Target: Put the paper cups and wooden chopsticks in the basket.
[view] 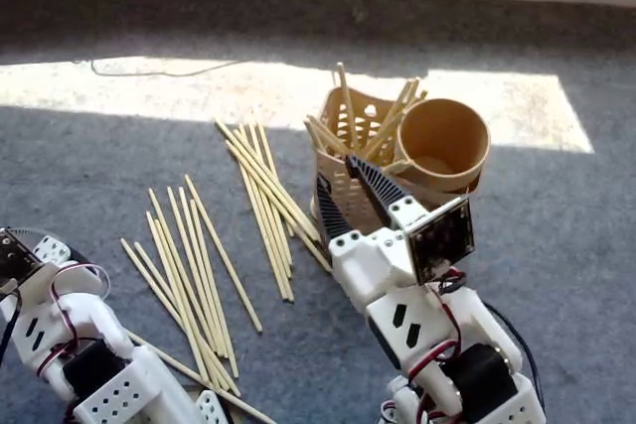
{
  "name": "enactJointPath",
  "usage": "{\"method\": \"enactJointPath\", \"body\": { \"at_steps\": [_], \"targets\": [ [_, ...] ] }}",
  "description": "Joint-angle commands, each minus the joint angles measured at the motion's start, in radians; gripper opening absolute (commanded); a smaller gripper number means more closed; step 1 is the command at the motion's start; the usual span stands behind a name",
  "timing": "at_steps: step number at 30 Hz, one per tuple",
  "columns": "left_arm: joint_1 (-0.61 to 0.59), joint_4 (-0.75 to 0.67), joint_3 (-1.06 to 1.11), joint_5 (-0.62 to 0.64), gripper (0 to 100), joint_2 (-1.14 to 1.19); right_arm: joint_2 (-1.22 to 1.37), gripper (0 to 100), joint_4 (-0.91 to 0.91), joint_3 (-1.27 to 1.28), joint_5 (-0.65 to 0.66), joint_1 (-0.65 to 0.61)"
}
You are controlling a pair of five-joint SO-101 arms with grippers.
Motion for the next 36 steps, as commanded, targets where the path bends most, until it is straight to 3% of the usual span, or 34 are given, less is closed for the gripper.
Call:
{"method": "enactJointPath", "body": {
  "at_steps": [1,9,18,36],
  "targets": [
    [0.021,-0.015,0.013,0.005,2,-0.007,0.068,14.2,0.104,-0.062,0.009,-0.077],
    [0.021,-0.015,0.013,0.005,2,-0.007,0.268,14.2,0.134,-0.061,0.005,-0.225],
    [0.021,-0.015,0.013,0.005,2,-0.007,0.493,14.2,0.128,-0.062,0.005,-0.248],
    [0.021,-0.015,0.013,0.005,2,-0.007,1.046,14.2,-0.277,-0.062,0.005,-0.248]
  ]
}}
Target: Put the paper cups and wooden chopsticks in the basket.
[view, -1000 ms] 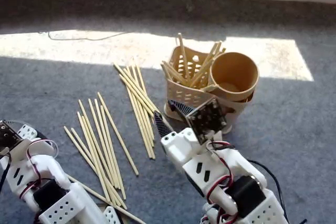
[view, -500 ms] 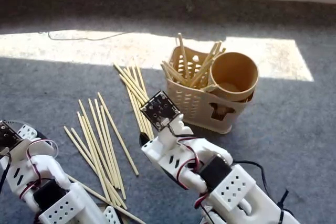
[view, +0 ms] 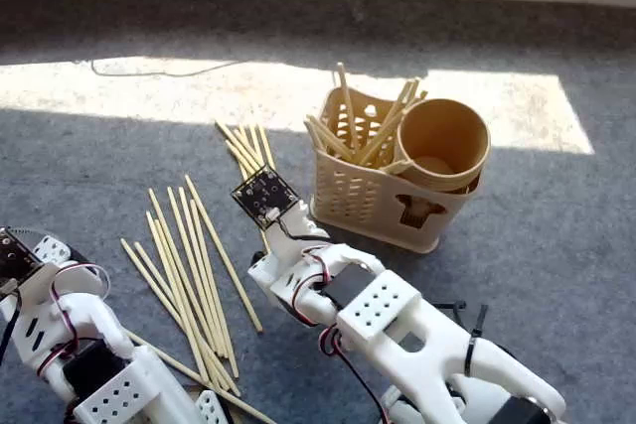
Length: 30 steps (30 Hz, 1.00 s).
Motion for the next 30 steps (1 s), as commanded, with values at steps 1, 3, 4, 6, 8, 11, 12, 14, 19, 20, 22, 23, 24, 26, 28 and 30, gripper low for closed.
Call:
{"method": "enactJointPath", "body": {
  "at_steps": [1,3,4,6,8,11,12,14,19,20,22,23,24,26,28,30],
  "targets": [
    [0.021,-0.015,0.013,0.005,2,-0.007,0.081,14.2,-0.070,-0.041,0.005,-0.008],
    [0.021,-0.015,0.013,0.005,2,-0.007,0.122,14.2,-0.094,-0.042,0.005,-0.008],
    [0.021,-0.015,0.013,0.005,2,-0.007,0.139,14.2,-0.114,-0.042,0.005,-0.010],
    [0.021,-0.015,0.013,0.005,2,-0.007,0.177,14.2,-0.148,-0.042,0.005,-0.010],
    [0.021,-0.015,0.013,0.005,2,-0.007,0.213,14.1,-0.186,-0.044,0.005,-0.010],
    [0.021,-0.015,0.013,0.005,2,-0.007,0.263,14.1,-0.217,-0.044,0.005,-0.010],
    [0.021,-0.015,0.013,0.005,2,-0.007,0.280,14.1,-0.216,-0.054,0.005,-0.010],
    [0.021,-0.015,0.013,0.005,2,-0.007,0.315,14.1,-0.202,-0.082,0.005,-0.008],
    [0.021,-0.015,0.013,0.005,2,-0.007,0.380,14.1,-0.165,-0.119,0.005,-0.008],
    [0.021,-0.015,0.013,0.005,2,-0.007,0.384,14.1,-0.159,-0.120,0.005,-0.008],
    [0.021,-0.015,0.013,0.005,2,-0.007,0.386,13.6,-0.145,-0.119,0.005,-0.010],
    [0.021,-0.015,0.013,0.005,2,-0.007,0.386,12.3,-0.137,-0.119,0.006,-0.010],
    [0.021,-0.015,0.013,0.005,2,-0.007,0.386,10.3,-0.131,-0.119,0.009,-0.010],
    [0.021,-0.015,0.013,0.005,2,-0.007,0.384,6.3,-0.131,-0.119,0.011,-0.010],
    [0.021,-0.015,0.013,0.005,2,-0.007,0.384,3.7,-0.131,-0.116,0.011,-0.010],
    [0.021,-0.015,0.013,0.005,2,-0.007,0.384,3.3,-0.131,-0.116,0.011,-0.010]
  ]
}}
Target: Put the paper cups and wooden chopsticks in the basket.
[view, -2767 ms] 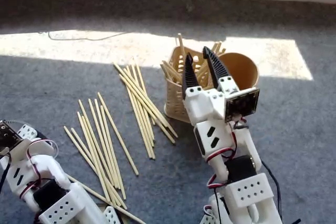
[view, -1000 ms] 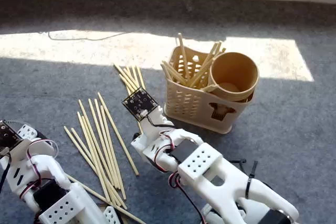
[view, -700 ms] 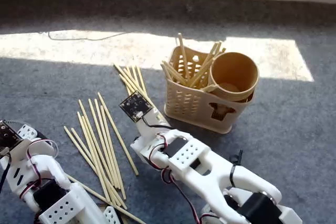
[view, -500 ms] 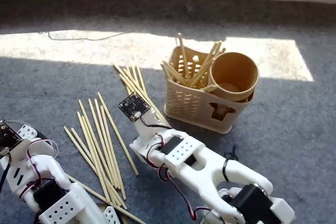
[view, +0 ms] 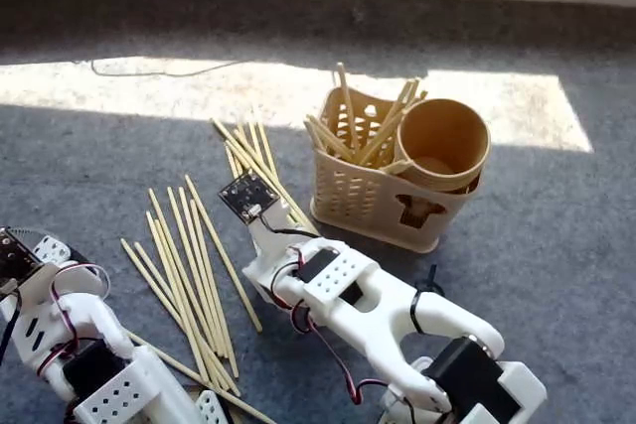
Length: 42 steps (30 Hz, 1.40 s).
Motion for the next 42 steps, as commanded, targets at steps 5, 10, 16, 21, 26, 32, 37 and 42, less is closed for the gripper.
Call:
{"method": "enactJointPath", "body": {
  "at_steps": [5,10,16,21,26,32,37,42],
  "targets": [
    [0.021,-0.015,0.013,0.005,2,-0.007,-0.001,3.0,0.015,-0.013,0.012,-0.012],
    [0.021,-0.015,0.013,0.005,2,-0.007,-0.002,3.0,0.104,-0.019,0.084,-0.013],
    [0.021,-0.015,0.013,0.005,2,-0.007,-0.022,3.0,0.249,-0.067,0.118,-0.005],
    [0.021,-0.015,0.013,0.005,2,-0.007,-0.087,3.4,0.249,-0.076,0.117,-0.004],
    [0.021,-0.015,0.013,0.005,2,-0.007,-0.091,3.5,0.249,-0.076,0.063,-0.004],
    [0.021,-0.015,0.013,0.005,2,-0.007,-0.091,10.0,0.291,-0.081,-0.025,-0.010],
    [0.021,-0.015,0.013,0.005,2,-0.007,-0.091,11.2,0.325,-0.084,-0.051,-0.010],
    [0.021,-0.015,0.013,0.005,2,-0.007,-0.079,11.2,0.326,-0.079,-0.049,-0.025]
  ]
}}
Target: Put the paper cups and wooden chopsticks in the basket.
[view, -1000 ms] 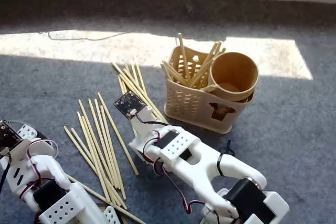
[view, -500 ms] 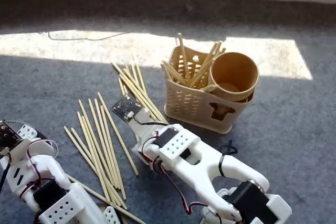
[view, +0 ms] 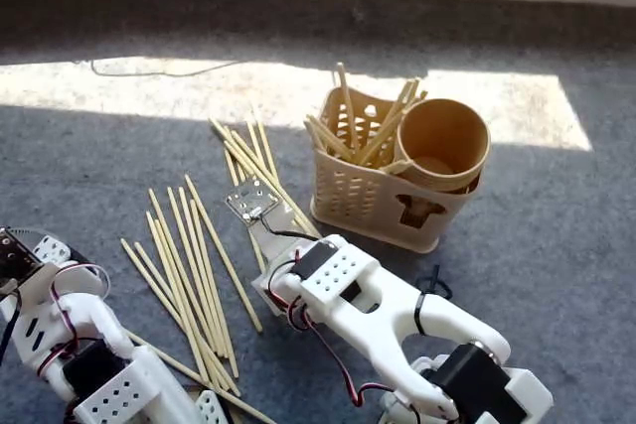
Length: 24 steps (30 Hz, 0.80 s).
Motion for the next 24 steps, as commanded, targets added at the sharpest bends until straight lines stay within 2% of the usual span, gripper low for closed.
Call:
{"method": "enactJointPath", "body": {
  "at_steps": [1,5,10,19,24],
  "targets": [
    [0.021,-0.015,0.013,0.005,2,-0.007,-0.016,11.2,0.015,-0.021,-0.003,-0.027],
    [0.048,-0.015,0.013,0.003,2,-0.007,0.065,11.0,0.016,-0.019,-0.003,-0.059],
    [0.051,-0.015,0.013,0.003,2,-0.007,0.059,1.0,0.061,-0.025,0.000,-0.058],
    [0.051,-0.015,0.013,0.003,2,-0.007,-0.186,0.4,0.142,-0.015,0.000,-0.045],
    [0.053,-0.015,0.013,0.003,2,-0.007,-0.338,0.4,0.205,-0.015,-0.003,0.042]
  ]
}}
